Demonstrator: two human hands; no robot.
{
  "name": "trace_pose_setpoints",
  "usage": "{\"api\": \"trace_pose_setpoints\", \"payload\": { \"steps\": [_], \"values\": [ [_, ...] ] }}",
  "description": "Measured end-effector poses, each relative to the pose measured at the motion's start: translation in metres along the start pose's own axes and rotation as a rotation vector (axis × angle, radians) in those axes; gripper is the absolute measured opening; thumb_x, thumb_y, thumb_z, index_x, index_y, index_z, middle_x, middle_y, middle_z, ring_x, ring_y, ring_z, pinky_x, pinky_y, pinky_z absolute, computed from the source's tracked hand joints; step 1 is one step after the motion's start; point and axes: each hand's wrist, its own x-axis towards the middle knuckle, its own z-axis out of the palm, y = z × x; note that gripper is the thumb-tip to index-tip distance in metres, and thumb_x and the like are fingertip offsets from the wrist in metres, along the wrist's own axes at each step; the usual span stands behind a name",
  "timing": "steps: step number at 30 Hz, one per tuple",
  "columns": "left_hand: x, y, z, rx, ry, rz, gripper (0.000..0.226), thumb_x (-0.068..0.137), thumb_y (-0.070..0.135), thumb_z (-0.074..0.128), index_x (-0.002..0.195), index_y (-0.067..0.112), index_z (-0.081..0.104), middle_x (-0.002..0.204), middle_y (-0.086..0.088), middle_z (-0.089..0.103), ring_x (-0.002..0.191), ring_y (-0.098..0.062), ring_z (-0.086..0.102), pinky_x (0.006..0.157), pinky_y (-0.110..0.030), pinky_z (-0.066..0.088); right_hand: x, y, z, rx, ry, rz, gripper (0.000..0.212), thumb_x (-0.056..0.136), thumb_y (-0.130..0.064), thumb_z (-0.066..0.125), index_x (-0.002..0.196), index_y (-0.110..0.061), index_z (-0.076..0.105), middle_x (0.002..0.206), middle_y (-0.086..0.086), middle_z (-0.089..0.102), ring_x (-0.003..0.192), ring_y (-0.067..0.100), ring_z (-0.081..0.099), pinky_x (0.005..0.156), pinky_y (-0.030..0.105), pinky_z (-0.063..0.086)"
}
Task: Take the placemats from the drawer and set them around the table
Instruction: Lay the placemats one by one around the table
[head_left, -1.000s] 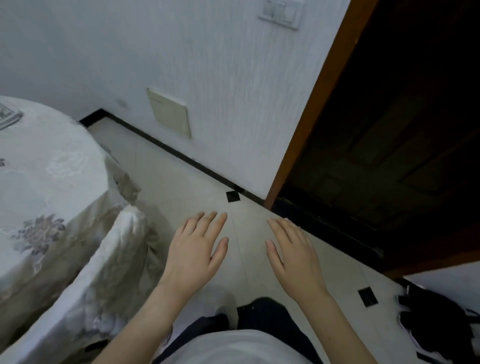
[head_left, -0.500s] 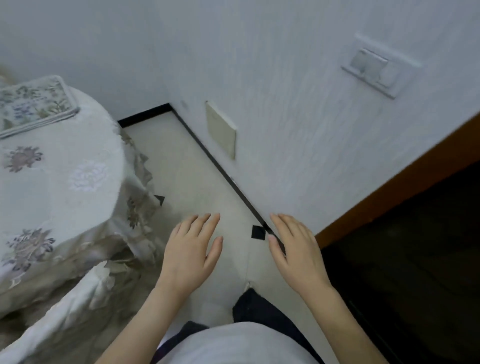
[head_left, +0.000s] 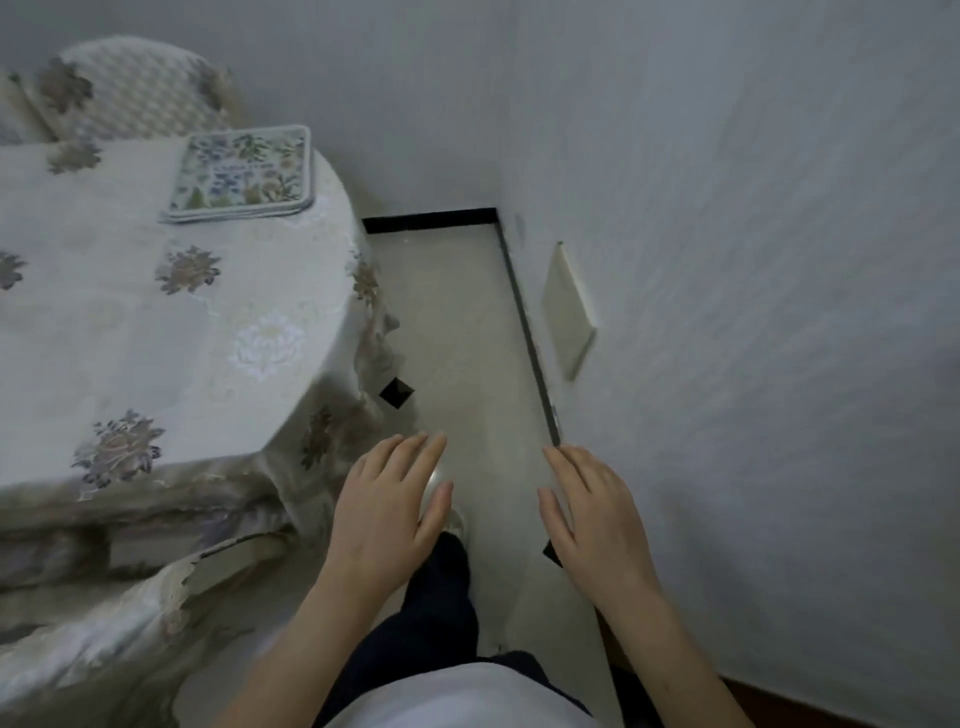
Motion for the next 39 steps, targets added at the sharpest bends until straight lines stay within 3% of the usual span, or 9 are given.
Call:
{"api": "trace_pose_setpoints", "payload": {
  "steps": [6,14,21,30,39],
  "values": [
    [0.097,-0.032,0.015,0.021,0.066,-0.052,0.049,0.095,0.041,0.037,0.131,0.014,0.057,0.127,-0.002,0.061,0.117,-0.022,0.053,0.101,-0.032,0.032,0.126,0.011,0.011,-0.033,-0.007,-0.120,0.047,0.096,-0.032,0.038,0.134,-0.009,0.053,0.122,0.004,0.062,0.112,0.018,0.056,0.099,0.032,0.041],
    [0.254,-0.082,-0.010,0.018,0.140,-0.090,0.050,0.096,0.041,0.034,0.131,0.014,0.057,0.127,-0.003,0.062,0.117,-0.025,0.054,0.101,-0.038,0.039,0.304,0.015,0.004,-0.042,-0.028,-0.194,0.052,0.099,-0.039,0.031,0.139,-0.012,0.049,0.132,0.004,0.057,0.121,0.020,0.053,0.099,0.043,0.046],
    [0.332,-0.118,-0.007,0.037,0.166,-0.272,0.051,0.095,0.041,0.034,0.132,0.015,0.057,0.128,-0.004,0.061,0.120,-0.025,0.053,0.101,-0.039,0.040,0.427,0.019,0.017,-0.031,-0.058,-0.323,0.047,0.096,-0.034,0.038,0.133,-0.009,0.055,0.123,0.005,0.063,0.113,0.020,0.057,0.097,0.032,0.041],
    [0.460,-0.142,0.002,0.075,0.275,-0.569,0.049,0.092,0.038,0.037,0.128,0.014,0.060,0.124,-0.005,0.063,0.115,-0.028,0.055,0.097,-0.040,0.043,0.617,0.032,0.043,0.041,-0.237,-0.578,0.048,0.099,-0.036,0.034,0.135,-0.010,0.052,0.125,0.005,0.061,0.113,0.020,0.057,0.098,0.038,0.046],
    [0.532,-0.167,-0.010,0.132,0.407,-0.843,0.047,0.092,0.037,0.040,0.128,0.014,0.060,0.123,-0.005,0.064,0.114,-0.026,0.053,0.097,-0.036,0.038,0.755,-0.005,0.062,0.073,-0.373,-0.863,0.048,0.098,-0.035,0.034,0.136,-0.012,0.051,0.127,0.002,0.060,0.118,0.017,0.053,0.102,0.032,0.038]
  ]
}}
